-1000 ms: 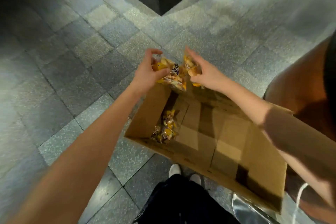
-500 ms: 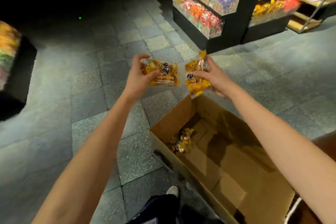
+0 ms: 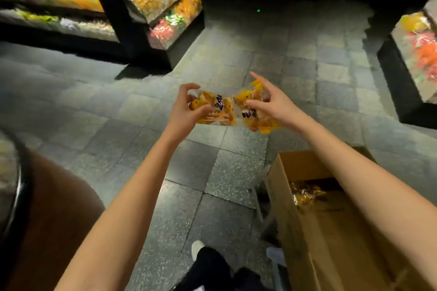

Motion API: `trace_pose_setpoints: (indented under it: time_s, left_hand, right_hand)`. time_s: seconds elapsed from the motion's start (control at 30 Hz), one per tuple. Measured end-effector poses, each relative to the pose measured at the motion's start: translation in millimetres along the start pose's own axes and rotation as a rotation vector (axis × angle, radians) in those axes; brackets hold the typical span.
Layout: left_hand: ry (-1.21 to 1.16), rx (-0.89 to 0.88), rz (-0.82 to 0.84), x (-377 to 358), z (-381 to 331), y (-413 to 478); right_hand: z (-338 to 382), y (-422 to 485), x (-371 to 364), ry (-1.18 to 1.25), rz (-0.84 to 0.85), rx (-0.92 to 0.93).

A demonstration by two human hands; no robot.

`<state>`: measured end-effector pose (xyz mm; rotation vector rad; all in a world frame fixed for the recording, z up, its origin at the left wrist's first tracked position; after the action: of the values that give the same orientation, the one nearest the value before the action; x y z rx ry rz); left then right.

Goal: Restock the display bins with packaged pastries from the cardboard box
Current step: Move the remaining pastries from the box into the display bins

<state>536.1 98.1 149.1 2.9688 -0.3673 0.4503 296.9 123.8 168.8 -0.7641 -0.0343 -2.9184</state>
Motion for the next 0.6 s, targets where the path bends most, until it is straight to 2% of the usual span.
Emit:
trace_pose_setpoints:
  time_s: [0.33, 0.6]
  left_hand:
    - [0.041, 0.084, -0.434, 193, 49, -156]
    - [0.168, 0.222, -0.72, 357, 87, -338]
  right_hand:
    - [133, 39, -212, 0.003, 0.319, 0.188]
    - [260, -3, -426, -0.076, 0.617, 0.44]
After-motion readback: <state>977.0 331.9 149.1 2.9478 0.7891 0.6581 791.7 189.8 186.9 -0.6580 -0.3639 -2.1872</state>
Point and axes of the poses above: each hand's wrist, its own y-axis towards the middle knuckle, its own x-axis out of the back of the hand, z = x × y, the point moved 1 cm from there along y, towards the middle knuckle, and after that the axes turned 3 degrees about z, right-handed, at the moved point
